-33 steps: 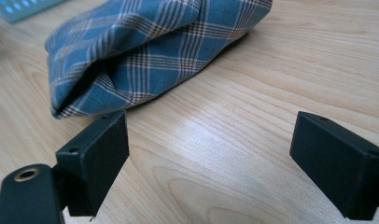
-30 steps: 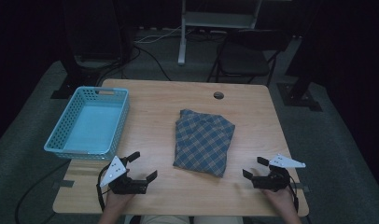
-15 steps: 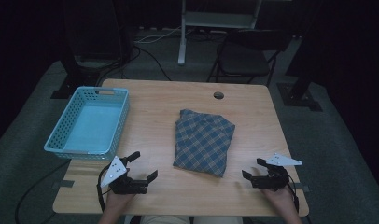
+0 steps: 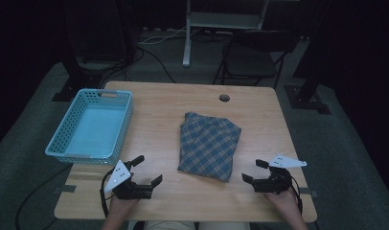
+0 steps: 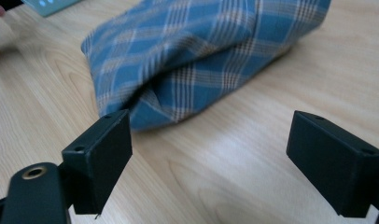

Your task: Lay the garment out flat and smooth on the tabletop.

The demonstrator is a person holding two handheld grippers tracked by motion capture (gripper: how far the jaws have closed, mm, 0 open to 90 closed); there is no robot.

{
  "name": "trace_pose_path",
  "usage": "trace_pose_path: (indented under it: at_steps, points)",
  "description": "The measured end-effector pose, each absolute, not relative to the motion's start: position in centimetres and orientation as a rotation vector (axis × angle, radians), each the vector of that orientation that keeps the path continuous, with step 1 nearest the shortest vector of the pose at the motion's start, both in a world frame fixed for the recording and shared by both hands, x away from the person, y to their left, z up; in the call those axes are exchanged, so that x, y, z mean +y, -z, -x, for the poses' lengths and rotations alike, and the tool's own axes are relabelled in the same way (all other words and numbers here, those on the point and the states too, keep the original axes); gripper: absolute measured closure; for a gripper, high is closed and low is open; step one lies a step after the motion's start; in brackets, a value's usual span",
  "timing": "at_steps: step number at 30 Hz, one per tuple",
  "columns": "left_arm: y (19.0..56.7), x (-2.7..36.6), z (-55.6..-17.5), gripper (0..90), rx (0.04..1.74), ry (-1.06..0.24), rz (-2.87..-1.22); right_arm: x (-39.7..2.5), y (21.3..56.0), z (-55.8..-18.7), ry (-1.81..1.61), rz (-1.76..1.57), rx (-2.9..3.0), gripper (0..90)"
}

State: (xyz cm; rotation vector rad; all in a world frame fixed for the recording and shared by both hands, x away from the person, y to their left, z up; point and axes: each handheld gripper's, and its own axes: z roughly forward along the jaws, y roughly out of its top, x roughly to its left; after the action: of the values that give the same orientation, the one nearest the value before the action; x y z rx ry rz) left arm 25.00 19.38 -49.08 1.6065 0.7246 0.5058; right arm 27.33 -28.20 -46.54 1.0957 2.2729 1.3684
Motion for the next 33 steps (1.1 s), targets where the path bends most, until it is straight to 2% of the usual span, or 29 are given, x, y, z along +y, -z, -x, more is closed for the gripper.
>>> trace_pose_path:
  at_steps: [14, 20, 33]
  points:
    - [49.1, 19.4, -25.1, 2.0, 0.733, -0.501, -1.598, -27.1, 42.4, -28.8, -1.443, -0.988, 2.203, 13.4]
    - [49.1, 19.4, -25.0, 2.0, 0.732, -0.503, -1.598, -25.9, 40.3, -30.7, -1.445, -0.930, 2.188, 13.8]
    - [49.1, 19.4, -25.0, 2.1, 0.726, -0.504, -1.595, -23.1, 40.5, -35.8, -1.400, -0.937, 2.263, 14.2]
